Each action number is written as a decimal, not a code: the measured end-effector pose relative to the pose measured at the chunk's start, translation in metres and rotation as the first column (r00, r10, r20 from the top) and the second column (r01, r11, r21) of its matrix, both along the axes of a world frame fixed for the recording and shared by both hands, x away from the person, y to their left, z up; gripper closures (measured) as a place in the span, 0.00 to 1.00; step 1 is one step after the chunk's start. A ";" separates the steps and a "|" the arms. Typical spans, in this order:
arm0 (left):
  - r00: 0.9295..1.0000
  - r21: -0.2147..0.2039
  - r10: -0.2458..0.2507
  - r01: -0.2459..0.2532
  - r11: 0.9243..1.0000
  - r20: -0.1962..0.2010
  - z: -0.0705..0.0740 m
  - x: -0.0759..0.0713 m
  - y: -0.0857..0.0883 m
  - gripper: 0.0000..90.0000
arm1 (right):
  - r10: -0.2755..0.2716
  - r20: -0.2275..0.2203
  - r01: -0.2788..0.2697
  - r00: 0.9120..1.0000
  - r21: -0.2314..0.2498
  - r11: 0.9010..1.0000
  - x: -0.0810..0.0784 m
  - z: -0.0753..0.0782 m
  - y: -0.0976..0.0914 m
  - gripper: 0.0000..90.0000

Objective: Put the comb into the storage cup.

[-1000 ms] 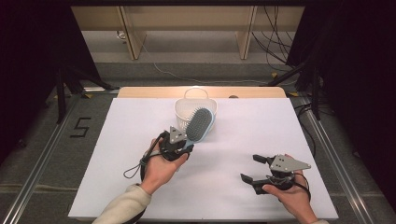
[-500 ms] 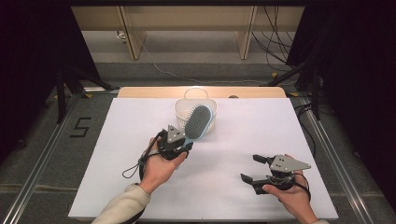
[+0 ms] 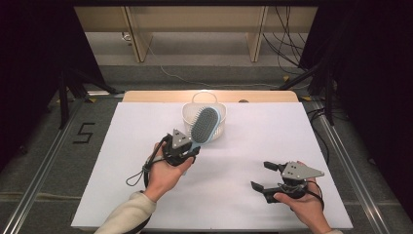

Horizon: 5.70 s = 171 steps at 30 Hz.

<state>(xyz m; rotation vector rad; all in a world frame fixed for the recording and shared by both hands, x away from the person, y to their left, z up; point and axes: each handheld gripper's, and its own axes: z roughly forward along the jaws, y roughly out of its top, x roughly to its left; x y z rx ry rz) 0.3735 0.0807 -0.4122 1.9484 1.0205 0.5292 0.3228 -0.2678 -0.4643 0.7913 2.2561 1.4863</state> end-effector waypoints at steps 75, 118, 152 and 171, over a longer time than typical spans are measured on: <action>0.994 -0.068 0.043 -0.036 0.997 0.097 0.011 0.016 0.019 0.78 | -0.012 0.004 0.012 1.000 0.003 1.000 0.001 0.000 -0.001 0.17; 0.989 -0.120 0.028 -0.011 0.993 0.143 0.020 0.028 0.020 0.78 | -0.015 -0.001 0.015 1.000 0.006 1.000 0.001 -0.001 -0.001 0.17; 0.987 -0.145 0.029 -0.006 0.989 0.160 0.027 0.036 0.015 0.78 | -0.021 -0.004 0.021 1.000 0.009 1.000 0.002 -0.002 -0.001 0.17; 0.986 -0.159 0.037 -0.010 0.987 0.166 0.031 0.040 0.014 0.78 | -0.022 -0.004 0.022 1.000 0.006 1.000 0.002 -0.002 -0.001 0.17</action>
